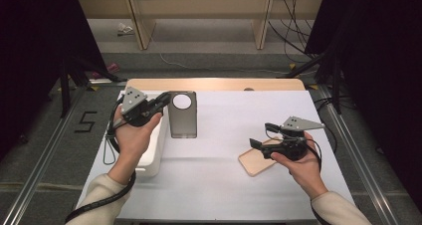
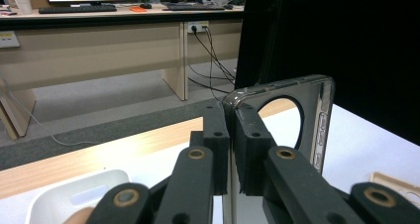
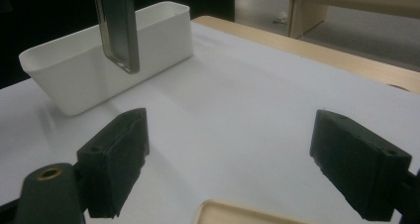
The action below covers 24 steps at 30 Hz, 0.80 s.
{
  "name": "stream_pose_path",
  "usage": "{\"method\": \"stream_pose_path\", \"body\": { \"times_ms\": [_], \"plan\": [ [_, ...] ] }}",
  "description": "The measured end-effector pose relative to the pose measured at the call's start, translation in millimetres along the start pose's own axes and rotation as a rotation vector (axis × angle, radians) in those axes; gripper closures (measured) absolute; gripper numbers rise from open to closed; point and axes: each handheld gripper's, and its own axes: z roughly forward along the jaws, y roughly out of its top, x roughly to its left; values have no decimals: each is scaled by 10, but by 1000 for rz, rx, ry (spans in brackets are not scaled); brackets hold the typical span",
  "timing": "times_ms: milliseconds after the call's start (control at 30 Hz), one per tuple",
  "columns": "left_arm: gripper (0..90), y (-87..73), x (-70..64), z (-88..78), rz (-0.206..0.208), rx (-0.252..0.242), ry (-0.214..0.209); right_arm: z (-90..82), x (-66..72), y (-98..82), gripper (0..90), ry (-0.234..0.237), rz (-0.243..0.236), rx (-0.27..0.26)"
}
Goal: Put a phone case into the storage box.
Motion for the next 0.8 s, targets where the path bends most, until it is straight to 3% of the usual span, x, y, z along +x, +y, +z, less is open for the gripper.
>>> {"method": "stream_pose_path", "body": {
  "times_ms": [433, 800],
  "plan": [
    [844, 59, 122, -9, 12, 3, 9, -78, -38, -54, 163, -12, 7, 5],
    [844, 121, 263, -12, -4, 4, 17, -135, -56, -87, 171, -21, 15, 7]
  ]
}}
